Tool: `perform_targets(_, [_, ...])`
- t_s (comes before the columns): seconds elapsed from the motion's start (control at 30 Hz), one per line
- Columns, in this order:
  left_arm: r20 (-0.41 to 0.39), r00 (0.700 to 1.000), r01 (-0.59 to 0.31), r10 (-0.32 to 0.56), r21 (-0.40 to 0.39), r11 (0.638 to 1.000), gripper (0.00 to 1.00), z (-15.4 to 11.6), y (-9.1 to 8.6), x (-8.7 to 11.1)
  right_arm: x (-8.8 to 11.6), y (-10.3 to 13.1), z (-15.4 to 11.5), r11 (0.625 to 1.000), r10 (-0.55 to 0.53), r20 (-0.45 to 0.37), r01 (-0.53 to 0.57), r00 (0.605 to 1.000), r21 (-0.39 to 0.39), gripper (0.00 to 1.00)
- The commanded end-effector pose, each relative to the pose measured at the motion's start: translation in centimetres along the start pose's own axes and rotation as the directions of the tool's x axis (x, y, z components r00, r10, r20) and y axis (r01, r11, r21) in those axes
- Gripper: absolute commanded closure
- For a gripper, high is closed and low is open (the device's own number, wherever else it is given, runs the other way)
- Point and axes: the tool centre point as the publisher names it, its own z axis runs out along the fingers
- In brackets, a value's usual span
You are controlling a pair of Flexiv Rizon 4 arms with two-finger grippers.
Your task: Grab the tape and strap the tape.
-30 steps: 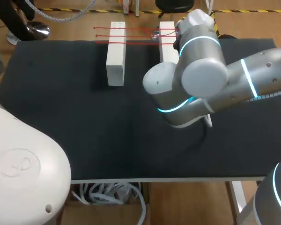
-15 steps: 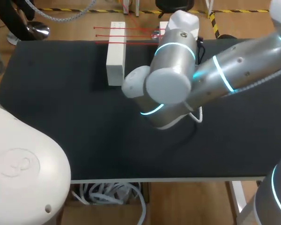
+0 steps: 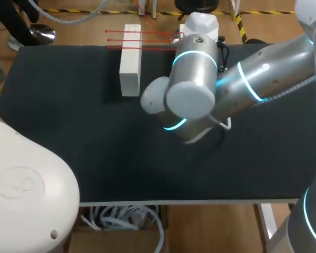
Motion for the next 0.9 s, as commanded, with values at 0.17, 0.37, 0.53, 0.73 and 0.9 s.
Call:
perform_targets(0.17, [-0.002,1.000,0.001,-0.001,-0.005,1.000,1.00,-0.07,-0.10,-0.03,-0.11,-0.01,-1.08,0.991,-0.127,-0.086,0.129,0.988,0.022,1.00])
perform_targets(0.37, [-0.002,1.000,0.001,-0.001,-0.005,1.000,1.00,-0.07,-0.10,-0.03,-0.01,0.26,-0.86,0.989,-0.145,-0.088,0.146,0.986,-0.001,1.00])
perform_targets(0.53, [-0.002,1.000,0.001,-0.001,-0.005,1.000,1.00,-0.07,-0.10,-0.03,0.00,0.50,-0.66,0.988,0.085,-0.049,-0.078,0.995,0.131,1.00])
perform_targets(0.73, [-0.002,1.000,0.001,-0.001,-0.005,1.000,1.00,-0.07,-0.10,-0.03,0.00,0.50,-0.66,0.988,0.085,-0.049,-0.078,0.995,0.131,1.00])
perform_targets(0.9, [-0.002,1.000,0.001,-0.001,-0.005,1.000,1.00,-0.07,-0.10,-0.03,0.00,0.50,-0.66,0.988,0.085,-0.049,-0.078,0.995,0.131,1.00])
